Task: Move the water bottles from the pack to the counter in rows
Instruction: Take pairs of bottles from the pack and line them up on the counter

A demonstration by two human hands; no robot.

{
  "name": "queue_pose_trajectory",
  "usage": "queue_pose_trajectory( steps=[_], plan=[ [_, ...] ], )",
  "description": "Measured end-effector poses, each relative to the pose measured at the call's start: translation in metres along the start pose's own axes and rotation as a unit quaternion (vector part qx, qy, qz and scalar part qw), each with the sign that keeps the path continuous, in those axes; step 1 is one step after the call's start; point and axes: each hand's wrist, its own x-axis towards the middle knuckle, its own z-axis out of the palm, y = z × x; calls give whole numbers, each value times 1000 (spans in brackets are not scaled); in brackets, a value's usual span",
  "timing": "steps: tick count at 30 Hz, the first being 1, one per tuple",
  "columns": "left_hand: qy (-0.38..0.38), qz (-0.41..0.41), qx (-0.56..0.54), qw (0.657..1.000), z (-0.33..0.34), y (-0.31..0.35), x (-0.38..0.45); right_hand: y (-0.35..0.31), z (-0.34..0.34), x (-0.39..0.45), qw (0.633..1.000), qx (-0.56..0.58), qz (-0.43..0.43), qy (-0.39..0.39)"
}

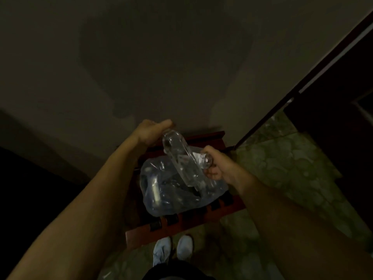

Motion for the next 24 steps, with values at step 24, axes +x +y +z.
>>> queue_pose_trajectory(
  steps=[24],
  plan=[
    [-14,86,-247,965,54,11,-122,-45,71,-62,927,330,-175,33]
  ],
)
